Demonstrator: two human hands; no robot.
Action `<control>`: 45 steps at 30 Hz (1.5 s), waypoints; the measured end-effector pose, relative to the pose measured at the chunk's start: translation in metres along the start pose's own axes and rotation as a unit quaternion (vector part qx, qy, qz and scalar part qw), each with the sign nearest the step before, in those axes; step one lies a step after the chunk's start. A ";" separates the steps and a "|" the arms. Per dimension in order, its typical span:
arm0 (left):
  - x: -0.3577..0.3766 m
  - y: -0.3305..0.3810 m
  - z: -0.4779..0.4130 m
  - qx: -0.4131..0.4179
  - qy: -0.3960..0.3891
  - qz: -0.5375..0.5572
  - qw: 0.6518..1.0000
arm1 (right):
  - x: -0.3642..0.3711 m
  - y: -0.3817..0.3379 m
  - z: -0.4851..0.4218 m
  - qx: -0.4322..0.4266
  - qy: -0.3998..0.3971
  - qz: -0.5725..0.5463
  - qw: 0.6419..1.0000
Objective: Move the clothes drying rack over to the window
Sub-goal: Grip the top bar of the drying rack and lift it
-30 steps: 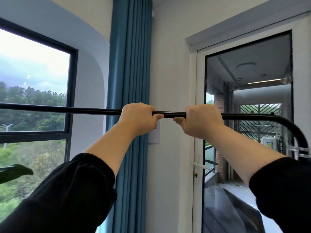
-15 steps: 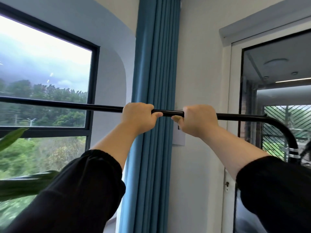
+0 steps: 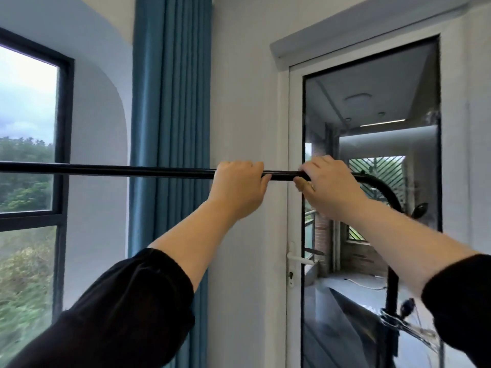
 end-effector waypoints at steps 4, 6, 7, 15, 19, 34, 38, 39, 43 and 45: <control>0.005 0.046 -0.040 0.057 -0.059 0.054 0.995 | -0.001 0.062 0.008 0.052 -0.018 0.045 0.997; 0.009 0.059 -0.055 0.085 -0.088 0.073 0.990 | 0.000 0.081 0.009 0.084 0.001 0.055 0.995; 0.011 0.062 -0.060 0.091 -0.102 0.083 0.987 | 0.002 0.088 0.009 0.098 0.003 0.059 0.993; 0.036 0.035 -0.056 0.047 -0.119 0.047 0.991 | 0.030 0.074 -0.005 0.078 0.002 -0.042 0.996; 0.046 0.005 -0.039 0.010 -0.134 0.022 0.991 | 0.048 0.042 -0.020 0.065 0.007 -0.058 0.996; 0.056 -0.116 0.037 -0.005 -0.123 0.002 0.992 | 0.081 -0.098 -0.053 0.059 0.019 -0.093 0.994; 0.064 -0.163 0.063 -0.017 -0.118 -0.008 0.993 | 0.093 -0.148 -0.065 0.060 0.019 -0.120 0.991; 0.065 -0.174 0.070 -0.021 -0.116 -0.009 0.993 | 0.097 -0.160 -0.068 0.061 0.016 -0.128 0.990; 0.071 -0.214 0.095 -0.051 -0.121 -0.019 0.991 | 0.109 -0.207 -0.081 0.052 0.013 -0.168 0.984; 0.073 -0.231 0.105 -0.068 -0.122 -0.027 0.990 | 0.114 -0.224 -0.086 0.052 0.003 -0.185 0.981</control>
Point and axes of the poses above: each hand's wrist, its own z-axis away from the middle knuckle, its own x-axis out of the palm, y = z × x, the point moved 7 cm from there along -z, towards the middle knuckle, and after that the axes turned 12 degrees about x, right-handed, at the moved point
